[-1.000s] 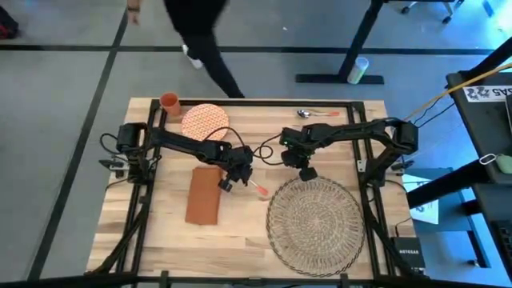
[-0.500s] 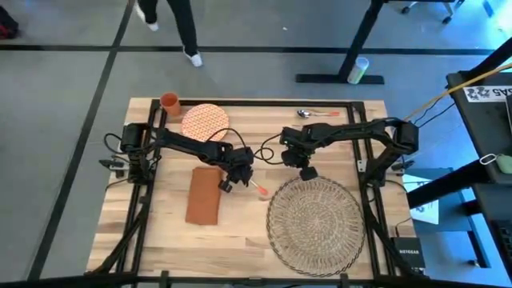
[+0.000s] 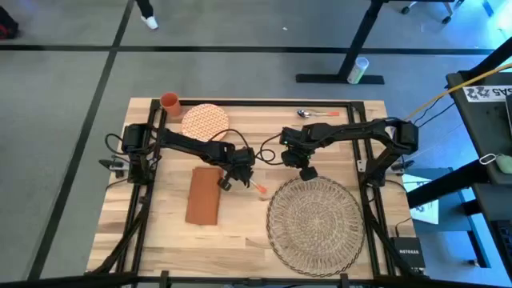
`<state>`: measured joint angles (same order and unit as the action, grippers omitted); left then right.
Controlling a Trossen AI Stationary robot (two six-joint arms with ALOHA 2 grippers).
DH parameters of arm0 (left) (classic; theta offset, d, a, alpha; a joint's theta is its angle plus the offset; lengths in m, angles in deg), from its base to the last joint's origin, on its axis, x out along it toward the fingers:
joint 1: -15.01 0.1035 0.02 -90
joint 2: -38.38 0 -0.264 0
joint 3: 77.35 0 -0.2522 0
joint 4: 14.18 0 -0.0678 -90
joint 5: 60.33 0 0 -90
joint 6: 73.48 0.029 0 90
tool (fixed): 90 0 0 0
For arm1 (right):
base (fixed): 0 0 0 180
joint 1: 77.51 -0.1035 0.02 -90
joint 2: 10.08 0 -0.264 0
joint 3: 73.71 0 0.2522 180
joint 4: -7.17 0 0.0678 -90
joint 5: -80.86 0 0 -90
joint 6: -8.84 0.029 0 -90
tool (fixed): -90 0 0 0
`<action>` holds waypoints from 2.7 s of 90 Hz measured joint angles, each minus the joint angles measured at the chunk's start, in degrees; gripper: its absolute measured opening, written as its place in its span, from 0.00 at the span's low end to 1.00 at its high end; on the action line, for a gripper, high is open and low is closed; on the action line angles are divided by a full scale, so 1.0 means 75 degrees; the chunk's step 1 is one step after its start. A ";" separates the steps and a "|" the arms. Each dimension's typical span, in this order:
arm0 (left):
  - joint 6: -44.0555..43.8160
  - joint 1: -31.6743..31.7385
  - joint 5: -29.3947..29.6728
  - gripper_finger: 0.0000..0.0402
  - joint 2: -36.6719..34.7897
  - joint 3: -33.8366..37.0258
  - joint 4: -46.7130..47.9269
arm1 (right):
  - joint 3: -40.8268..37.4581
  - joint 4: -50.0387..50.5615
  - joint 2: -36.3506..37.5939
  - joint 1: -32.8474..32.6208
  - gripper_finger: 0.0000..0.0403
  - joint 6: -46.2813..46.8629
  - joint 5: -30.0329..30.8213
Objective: Set table place
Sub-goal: Put the orange fork on top of the orange table napkin
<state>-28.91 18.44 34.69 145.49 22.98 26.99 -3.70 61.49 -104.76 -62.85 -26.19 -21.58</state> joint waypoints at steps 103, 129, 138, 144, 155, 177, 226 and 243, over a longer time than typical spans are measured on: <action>-0.0829 -0.2525 0.0554 0.00 -0.1542 -0.1002 0.5400 | -0.0006 0.0158 0.0000 0.0000 0.01 0.0002 -0.0006; -0.0167 -0.3003 0.0766 0.00 -0.1542 -0.0996 0.5964 | -0.0009 0.0149 -0.0003 -0.0003 0.01 0.0178 -0.0009; 0.0191 -0.3114 0.0780 0.00 -0.1542 -0.0992 0.6237 | -0.0009 0.0166 -0.0003 -0.0003 0.01 0.0239 -0.0023; 0.0414 -0.3182 0.0780 0.00 -0.1542 -0.0991 0.6388 | -0.0009 0.0168 -0.0003 -0.0009 0.01 0.0239 -0.0026; 0.0875 -0.3317 0.0780 0.00 -0.1542 -0.0991 0.6656 | -0.0009 0.0166 -0.0003 -0.0009 0.01 0.0239 -0.0026; 0.1542 -0.3347 0.0777 0.00 -0.1542 -0.0991 0.6505 | -0.0009 0.0152 -0.0003 -0.0009 0.01 0.0289 -0.0029; 0.2336 -0.3399 0.1141 0.00 -0.1539 0.0132 0.5744 | -0.0009 0.0178 -0.0003 -0.0009 0.01 0.0434 -0.0038; 0.2569 -0.3399 0.1220 0.00 -0.1539 0.0301 0.5398 | -0.0009 0.0178 -0.0003 -0.0009 0.01 0.0534 -0.0038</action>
<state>-9.64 -7.06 43.85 133.95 25.23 67.47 -3.76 62.82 -104.78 -62.92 -22.18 -21.87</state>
